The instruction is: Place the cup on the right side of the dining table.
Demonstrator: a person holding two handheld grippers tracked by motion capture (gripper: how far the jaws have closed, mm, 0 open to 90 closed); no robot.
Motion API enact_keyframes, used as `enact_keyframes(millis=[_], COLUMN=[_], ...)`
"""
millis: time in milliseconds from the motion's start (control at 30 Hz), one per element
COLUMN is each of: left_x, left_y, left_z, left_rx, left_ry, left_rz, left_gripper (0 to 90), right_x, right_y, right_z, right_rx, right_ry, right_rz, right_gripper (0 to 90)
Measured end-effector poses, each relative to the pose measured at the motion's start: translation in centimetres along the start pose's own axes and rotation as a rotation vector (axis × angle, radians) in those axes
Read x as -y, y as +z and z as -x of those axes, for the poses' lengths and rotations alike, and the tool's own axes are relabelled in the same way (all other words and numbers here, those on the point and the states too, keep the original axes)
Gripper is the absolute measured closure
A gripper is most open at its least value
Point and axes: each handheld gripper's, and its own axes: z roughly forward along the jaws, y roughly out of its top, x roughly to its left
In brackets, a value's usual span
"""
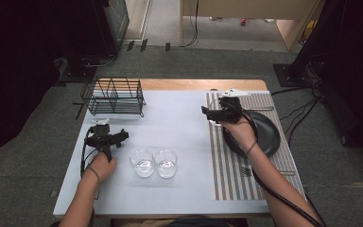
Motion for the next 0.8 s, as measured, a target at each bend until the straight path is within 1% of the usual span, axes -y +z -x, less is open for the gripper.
enact_keyframes(millis=[133,333,433,800], left_x=[0.0,0.0,0.0,0.0], left_y=[0.0,0.0,0.0,0.0], left_z=[0.0,0.0,0.0,0.0], left_rx=[0.0,0.0,0.0,0.0], left_ry=[0.0,0.0,0.0,0.0], left_rz=[0.0,0.0,0.0,0.0], left_gripper=[0.0,0.0,0.0,0.0], right_x=[0.1,0.2,0.2,0.3], right_y=[0.1,0.2,0.3,0.5], right_z=[-0.4,-0.9,-1.2,-2.2], right_rx=[-0.005,-0.017,-0.035,-0.065], right_ry=[-0.021,-0.033,-0.041,-0.069], right_rz=[-0.003,-0.008,-0.011,-0.018], right_gripper=[16.8,16.8,16.7,16.7])
